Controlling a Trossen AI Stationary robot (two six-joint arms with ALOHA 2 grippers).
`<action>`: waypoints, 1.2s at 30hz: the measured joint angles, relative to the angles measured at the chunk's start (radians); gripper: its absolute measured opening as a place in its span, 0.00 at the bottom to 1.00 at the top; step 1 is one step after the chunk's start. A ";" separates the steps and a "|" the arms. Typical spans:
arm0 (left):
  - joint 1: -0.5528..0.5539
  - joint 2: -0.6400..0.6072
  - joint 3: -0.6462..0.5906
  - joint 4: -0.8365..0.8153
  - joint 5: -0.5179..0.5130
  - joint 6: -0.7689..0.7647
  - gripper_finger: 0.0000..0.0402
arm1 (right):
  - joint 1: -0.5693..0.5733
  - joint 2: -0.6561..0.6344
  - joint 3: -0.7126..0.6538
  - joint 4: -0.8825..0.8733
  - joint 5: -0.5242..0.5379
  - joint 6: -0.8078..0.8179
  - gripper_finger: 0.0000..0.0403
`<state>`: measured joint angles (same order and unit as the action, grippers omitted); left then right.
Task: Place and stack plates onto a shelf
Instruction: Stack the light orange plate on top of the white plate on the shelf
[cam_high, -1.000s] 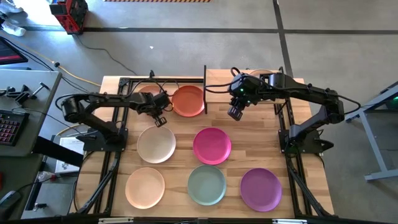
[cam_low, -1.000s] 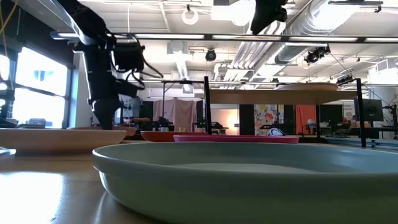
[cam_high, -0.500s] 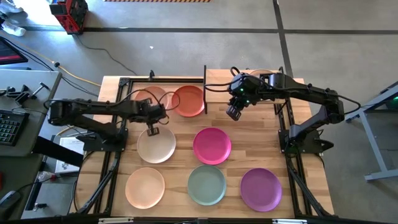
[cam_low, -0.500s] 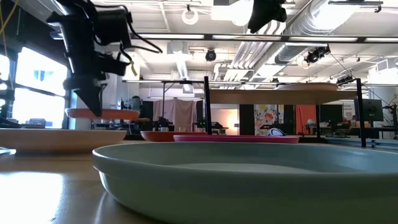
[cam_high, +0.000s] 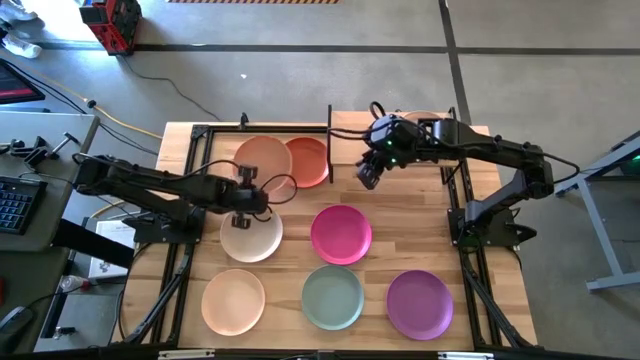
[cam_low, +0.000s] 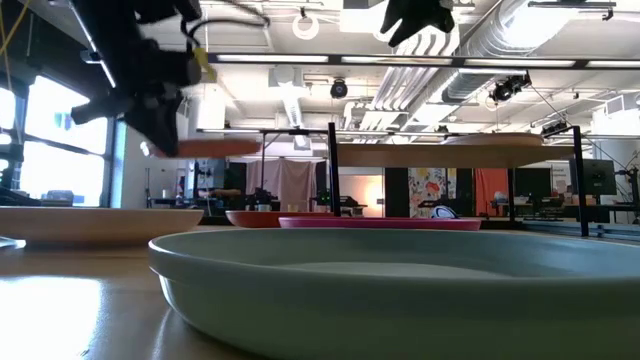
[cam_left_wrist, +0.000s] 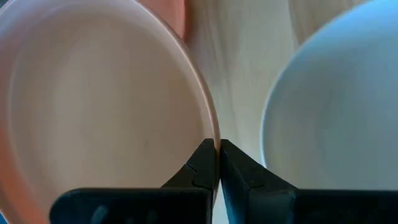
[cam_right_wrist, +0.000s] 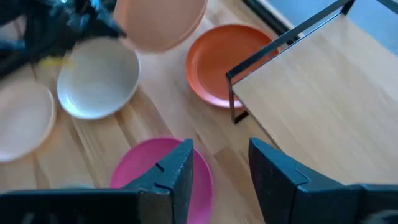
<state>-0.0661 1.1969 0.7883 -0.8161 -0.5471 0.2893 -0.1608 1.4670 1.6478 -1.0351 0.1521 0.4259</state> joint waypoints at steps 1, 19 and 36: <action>-0.012 0.000 0.015 0.001 -0.011 0.022 0.00 | 0.000 0.002 0.000 0.009 0.002 0.011 0.33; -0.119 0.001 0.172 0.007 -0.077 0.350 0.00 | 0.005 0.178 0.000 0.268 0.078 -0.034 0.33; -0.118 0.144 0.172 0.118 -0.245 0.449 0.00 | 0.005 0.197 0.000 0.438 0.145 -0.095 0.33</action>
<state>-0.1844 1.3405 0.9600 -0.6985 -0.7917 0.7383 -0.1562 1.6638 1.6474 -0.5968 0.2970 0.3310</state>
